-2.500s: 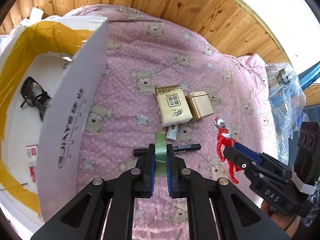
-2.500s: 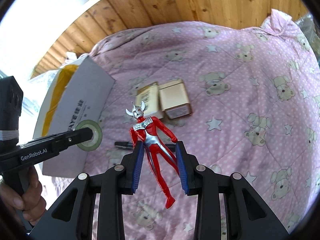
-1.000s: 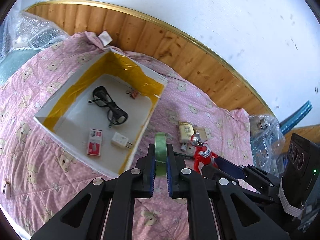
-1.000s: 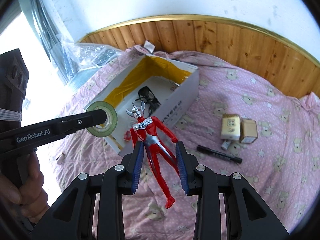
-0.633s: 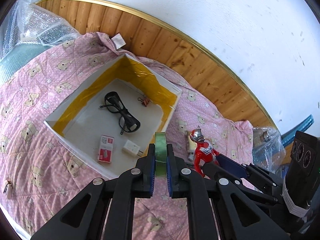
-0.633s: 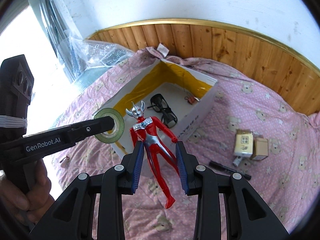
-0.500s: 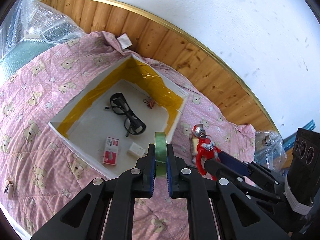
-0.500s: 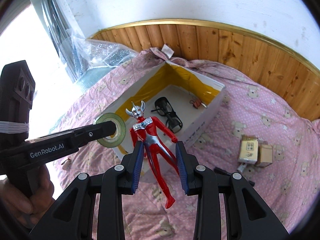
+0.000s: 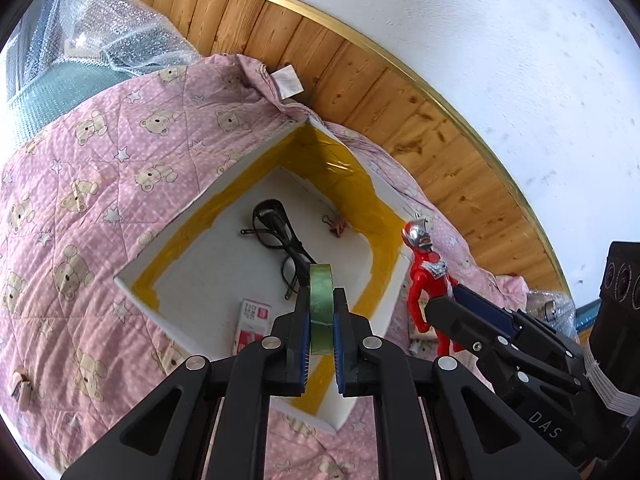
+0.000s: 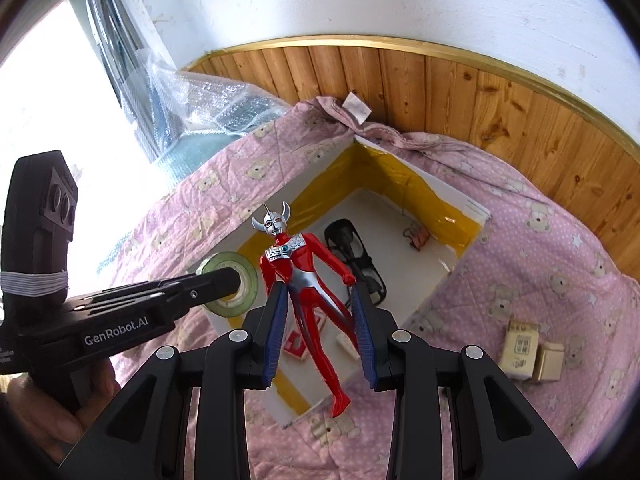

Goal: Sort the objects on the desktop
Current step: 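Open both tools to drop the tape roll and figure into the box, then withdraw both tools from the box toward the tissue pack and gold tin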

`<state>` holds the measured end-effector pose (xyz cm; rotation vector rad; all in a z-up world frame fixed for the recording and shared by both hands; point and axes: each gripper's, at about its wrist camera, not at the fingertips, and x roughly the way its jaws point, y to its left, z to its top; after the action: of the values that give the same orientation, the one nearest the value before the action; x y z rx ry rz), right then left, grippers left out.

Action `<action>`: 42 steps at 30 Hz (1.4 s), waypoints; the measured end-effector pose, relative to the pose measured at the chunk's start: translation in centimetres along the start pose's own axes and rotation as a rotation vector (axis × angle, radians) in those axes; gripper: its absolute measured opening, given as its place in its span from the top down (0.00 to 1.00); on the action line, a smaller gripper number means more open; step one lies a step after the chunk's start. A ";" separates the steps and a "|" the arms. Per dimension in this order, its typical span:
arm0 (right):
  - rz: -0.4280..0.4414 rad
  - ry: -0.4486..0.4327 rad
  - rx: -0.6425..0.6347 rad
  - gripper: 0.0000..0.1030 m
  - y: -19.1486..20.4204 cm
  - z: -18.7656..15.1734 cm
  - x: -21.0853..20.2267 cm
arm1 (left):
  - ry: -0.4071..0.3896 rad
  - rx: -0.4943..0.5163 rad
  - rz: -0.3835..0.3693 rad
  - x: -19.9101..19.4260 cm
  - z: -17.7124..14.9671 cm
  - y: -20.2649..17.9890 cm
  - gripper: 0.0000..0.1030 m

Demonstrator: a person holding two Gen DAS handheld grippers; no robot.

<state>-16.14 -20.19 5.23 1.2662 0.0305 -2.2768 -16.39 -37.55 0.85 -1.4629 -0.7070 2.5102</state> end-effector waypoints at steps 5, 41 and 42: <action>0.006 0.008 0.001 0.67 -0.5 1.9 2.0 | 0.018 -0.014 0.009 1.9 1.5 0.7 0.90; 0.007 0.060 0.069 0.54 -5.0 0.8 7.2 | 0.184 0.003 0.096 10.8 1.7 2.1 0.43; 0.007 0.058 0.068 0.54 -5.0 0.7 7.1 | 0.183 0.005 0.097 10.7 1.7 2.0 0.43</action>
<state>-21.95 -19.18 -1.14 1.3654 -0.0305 -2.2518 -23.15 -36.07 -7.75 -1.7368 -0.6122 2.4013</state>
